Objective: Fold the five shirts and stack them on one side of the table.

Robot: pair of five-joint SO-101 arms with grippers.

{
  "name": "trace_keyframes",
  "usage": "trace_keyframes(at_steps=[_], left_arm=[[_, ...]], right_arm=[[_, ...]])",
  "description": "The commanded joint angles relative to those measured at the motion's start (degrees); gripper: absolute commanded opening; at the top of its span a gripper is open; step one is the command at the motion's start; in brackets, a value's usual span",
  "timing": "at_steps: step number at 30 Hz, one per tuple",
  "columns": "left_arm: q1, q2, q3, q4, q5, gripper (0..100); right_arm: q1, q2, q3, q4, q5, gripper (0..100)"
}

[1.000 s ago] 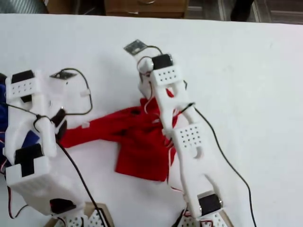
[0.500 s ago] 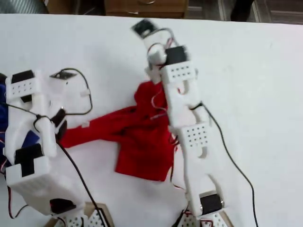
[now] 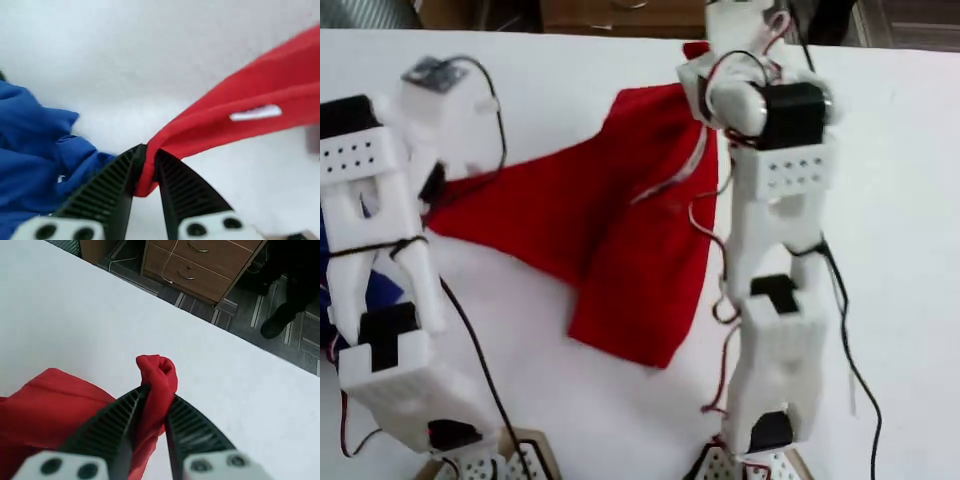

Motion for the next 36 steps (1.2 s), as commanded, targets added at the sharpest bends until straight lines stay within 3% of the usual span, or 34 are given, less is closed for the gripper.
trace_keyframes(at_steps=[1, 7, 12, 14, 17, 21, 28, 36], left_arm=[[0.62, -5.19, -4.62, 1.05, 2.37, 3], [2.73, -8.88, 11.74, 0.70, -0.88, 3], [-0.70, -6.77, 27.74, -4.84, -5.63, 3], [-3.34, -5.89, 31.43, -8.26, -7.65, 3], [-6.77, -4.57, 33.36, -10.46, -10.20, 3], [-10.02, -2.99, 33.10, -10.73, -12.13, 3], [-12.31, -2.37, 33.10, -10.73, -12.75, 3], [-10.64, -2.37, 33.19, -10.73, -12.40, 3]], right_arm=[[1.19, -12.53, 11.87, 1.45, -3.16, 1.9], [0.66, -18.24, 42.90, -2.68, -10.29, 2.0], [0.57, -18.15, 71.74, -21.58, -10.11, 2.0], [-0.13, -18.24, 78.95, -28.09, -6.24, 2.2], [-0.66, -18.59, 82.73, -28.88, -0.26, 7.9], [0.75, -21.85, 81.67, -17.54, 2.11, 21.1], [5.49, -36.97, 81.93, -12.88, 3.08, 18.7], [-3.21, -32.92, 92.92, -22.37, 0.18, 18.7]])
